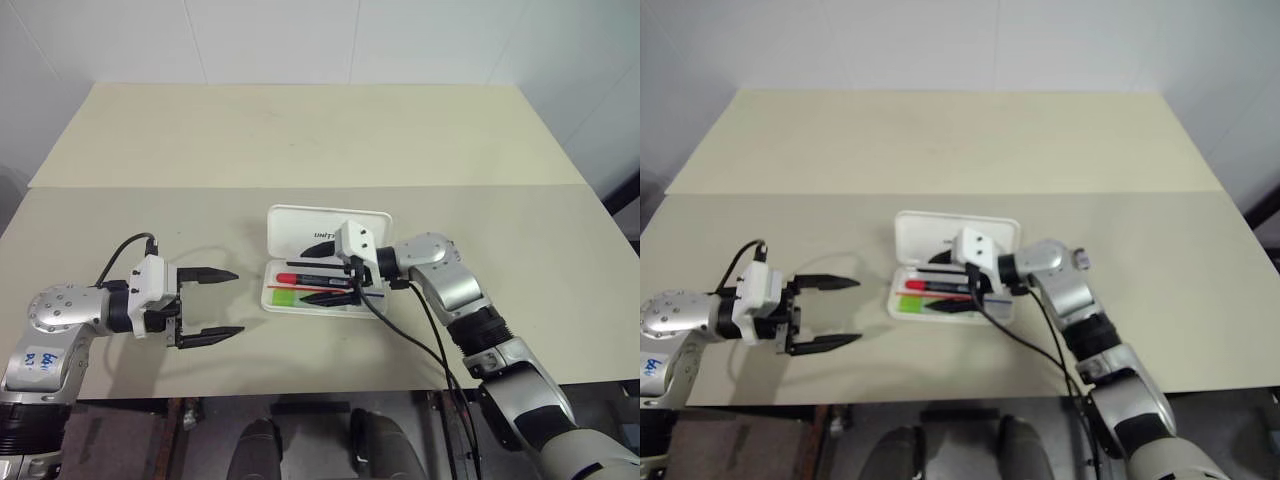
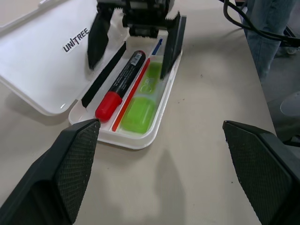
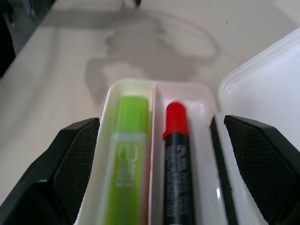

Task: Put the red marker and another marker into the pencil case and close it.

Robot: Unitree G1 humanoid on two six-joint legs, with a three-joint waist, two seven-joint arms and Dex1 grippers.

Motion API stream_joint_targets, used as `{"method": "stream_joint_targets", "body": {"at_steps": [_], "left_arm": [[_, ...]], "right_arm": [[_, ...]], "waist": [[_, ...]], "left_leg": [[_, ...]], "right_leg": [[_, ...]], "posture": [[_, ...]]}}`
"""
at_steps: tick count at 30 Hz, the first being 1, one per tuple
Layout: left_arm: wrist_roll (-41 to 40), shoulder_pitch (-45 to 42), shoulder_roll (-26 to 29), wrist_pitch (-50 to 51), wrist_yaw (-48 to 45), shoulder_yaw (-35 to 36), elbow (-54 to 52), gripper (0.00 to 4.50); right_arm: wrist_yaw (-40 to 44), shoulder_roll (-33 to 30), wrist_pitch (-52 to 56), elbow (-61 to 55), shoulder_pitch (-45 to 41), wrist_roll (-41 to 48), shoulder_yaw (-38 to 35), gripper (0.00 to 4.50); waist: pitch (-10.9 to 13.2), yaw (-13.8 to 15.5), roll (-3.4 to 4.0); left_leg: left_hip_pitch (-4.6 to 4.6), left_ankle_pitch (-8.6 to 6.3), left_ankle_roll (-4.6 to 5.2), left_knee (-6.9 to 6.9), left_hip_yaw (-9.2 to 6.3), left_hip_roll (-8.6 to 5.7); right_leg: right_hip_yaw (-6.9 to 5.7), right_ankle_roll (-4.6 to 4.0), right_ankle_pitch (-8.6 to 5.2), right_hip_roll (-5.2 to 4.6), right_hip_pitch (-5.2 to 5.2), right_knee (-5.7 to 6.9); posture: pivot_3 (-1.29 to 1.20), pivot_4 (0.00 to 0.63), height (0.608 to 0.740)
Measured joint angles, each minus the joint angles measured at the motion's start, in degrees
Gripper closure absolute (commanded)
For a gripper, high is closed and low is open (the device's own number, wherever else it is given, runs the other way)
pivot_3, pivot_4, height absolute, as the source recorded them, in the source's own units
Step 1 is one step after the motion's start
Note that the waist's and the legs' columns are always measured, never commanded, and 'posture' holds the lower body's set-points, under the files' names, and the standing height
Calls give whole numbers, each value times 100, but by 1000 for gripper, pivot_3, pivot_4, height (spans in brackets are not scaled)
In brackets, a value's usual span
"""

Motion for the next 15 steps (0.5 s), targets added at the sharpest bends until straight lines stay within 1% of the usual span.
{"method": "stream_joint_targets", "body": {"at_steps": [4,9,11,13,15], "left_arm": [[21,-139,-75,-23,-6,-91,58,0],[38,-200,-141,-82,-48,-260,169,0],[37,-248,-173,-119,-47,-293,175,0],[38,-266,-193,-143,-42,-299,185,0],[37,-282,-240,-164,-37,-306,187,0]], "right_arm": [[85,-30,89,-317,162,371,-247,7],[120,-317,415,-1110,489,757,-420,7],[28,-558,712,-1659,748,1002,-623,7],[-157,-857,1090,-2296,1109,1304,-972,7],[-433,-1019,1433,-2721,1317,1549,-1297,7]], "waist": [[0,21,0],[0,17,0],[0,40,-1],[-1,73,-1],[-2,66,-3]], "left_leg": [[0,0,0,0,0,0],[-1,-1,0,1,2,0],[-3,-2,1,0,1,0],[-3,-8,2,7,2,0],[-2,-10,4,12,6,0]], "right_leg": [[0,0,0,0,0,-1],[0,0,0,0,-1,0],[0,0,0,0,-1,-2],[0,0,0,0,0,-3],[0,0,0,0,1,-8]], "posture": [[0,150,740],[0,150,740],[0,150,740],[0,150,740],[0,150,740]]}}
